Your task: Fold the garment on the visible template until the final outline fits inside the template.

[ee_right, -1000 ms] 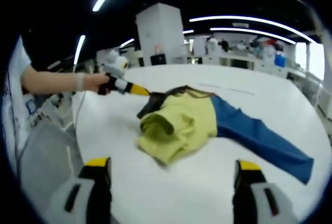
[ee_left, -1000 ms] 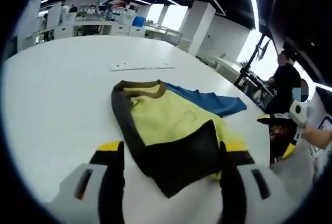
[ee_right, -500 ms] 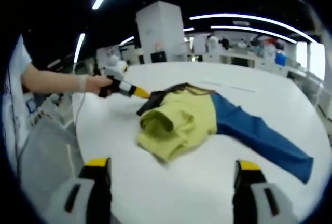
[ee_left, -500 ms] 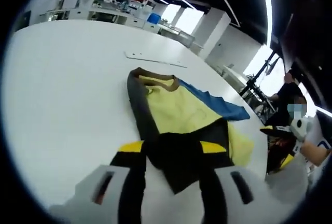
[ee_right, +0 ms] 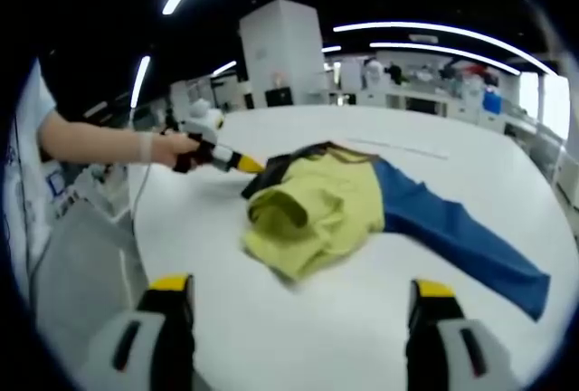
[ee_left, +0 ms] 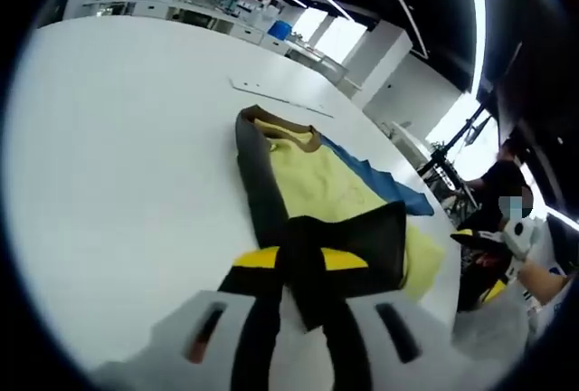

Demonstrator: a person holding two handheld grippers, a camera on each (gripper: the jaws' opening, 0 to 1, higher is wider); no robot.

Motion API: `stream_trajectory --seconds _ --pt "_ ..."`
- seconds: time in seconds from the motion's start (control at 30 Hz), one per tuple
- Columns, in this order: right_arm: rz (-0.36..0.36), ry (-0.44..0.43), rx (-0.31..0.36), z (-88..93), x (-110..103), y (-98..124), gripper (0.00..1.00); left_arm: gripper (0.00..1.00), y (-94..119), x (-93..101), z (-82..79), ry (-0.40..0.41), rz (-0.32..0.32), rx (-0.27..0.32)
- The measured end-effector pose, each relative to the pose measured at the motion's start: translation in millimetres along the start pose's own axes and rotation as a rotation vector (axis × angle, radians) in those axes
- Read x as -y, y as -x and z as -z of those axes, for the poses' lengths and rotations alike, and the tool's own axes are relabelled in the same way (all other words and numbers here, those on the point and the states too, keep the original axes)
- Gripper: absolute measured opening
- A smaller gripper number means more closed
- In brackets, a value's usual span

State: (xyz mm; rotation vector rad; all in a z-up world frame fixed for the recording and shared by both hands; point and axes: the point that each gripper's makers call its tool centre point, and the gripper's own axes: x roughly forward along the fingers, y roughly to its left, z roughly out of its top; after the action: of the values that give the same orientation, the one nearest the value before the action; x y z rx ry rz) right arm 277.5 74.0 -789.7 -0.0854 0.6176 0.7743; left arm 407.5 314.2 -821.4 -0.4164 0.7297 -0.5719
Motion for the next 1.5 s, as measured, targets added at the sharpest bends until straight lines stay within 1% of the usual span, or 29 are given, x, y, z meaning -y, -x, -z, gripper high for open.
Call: stream_trajectory --seconds 0.17,0.3,0.37,0.43,0.5,0.53,0.6,0.73,0.8,0.93,1.03,1.07,1.1,1.2,1.3,1.33,1.43,1.5 --pt "-0.004 0.001 -0.002 -0.1 -1 -1 0.99 0.0 1 -4.0 -0.1 0.011 -0.001 0.001" --pt "-0.002 0.0 0.001 -1.7 0 -1 0.99 0.0 2 -3.6 0.4 0.022 -0.005 0.004" --pt "-0.001 -0.002 0.005 -2.6 0 0 0.99 0.0 3 -1.9 -0.7 0.031 0.004 0.008" --pt "0.0 0.003 0.003 -2.5 0 0 0.99 0.0 7 -1.7 -4.4 0.024 0.011 0.016" --pt "-0.001 0.006 0.002 -2.8 -1 0 0.99 0.0 11 4.8 -8.9 0.029 0.027 0.024" --pt "-0.002 0.007 0.004 -3.4 -1 1 0.99 0.0 14 4.1 -10.8 0.031 0.03 0.029" --pt "-0.003 0.012 0.003 -5.2 -1 1 0.99 0.0 23 2.8 -15.0 0.029 0.029 0.042" --pt "-0.011 0.019 0.002 -6.2 -3 -2 0.99 0.0 47 -1.4 -21.8 0.027 0.025 0.079" --pt "-0.016 0.023 0.003 -7.1 -5 -3 0.99 0.0 60 -11.7 -23.9 0.039 0.007 0.097" --pt "-0.028 0.035 -0.001 -8.2 -10 -6 0.99 0.0 85 -32.3 -21.3 0.064 -0.035 0.12" --pt "-0.036 0.042 -0.005 -9.1 -12 -7 0.99 0.0 100 -39.2 -15.0 0.08 -0.061 0.132" --pt "-0.037 0.044 -0.007 -9.2 -12 -7 0.99 0.0 105 -45.5 -16.0 0.084 -0.071 0.135" --pt "-0.04 0.046 -0.009 -9.3 -13 -8 0.99 0.0 112 -56.9 -19.0 0.086 -0.083 0.14" --pt "-0.046 0.05 -0.009 -11.0 -14 -9 0.99 0.0 127 -68.7 -19.4 0.113 -0.101 0.163" --pt "-0.051 0.062 -0.016 -11.6 -16 -11 0.99 0.0 138 -69.5 -18.2 0.117 -0.11 0.177" --pt "-0.054 0.061 -0.016 -12.5 -16 -13 0.99 0.0 141 -66.3 -15.8 0.115 -0.115 0.178" --pt "-0.064 0.065 -0.016 -14.3 -20 -17 0.99 0.0 147 -65.4 -13.6 0.115 -0.121 0.183" --pt "-0.069 0.089 -0.032 -14.0 -21 -22 0.98 0.0 150 -62.6 -12.2 0.118 -0.12 0.189"
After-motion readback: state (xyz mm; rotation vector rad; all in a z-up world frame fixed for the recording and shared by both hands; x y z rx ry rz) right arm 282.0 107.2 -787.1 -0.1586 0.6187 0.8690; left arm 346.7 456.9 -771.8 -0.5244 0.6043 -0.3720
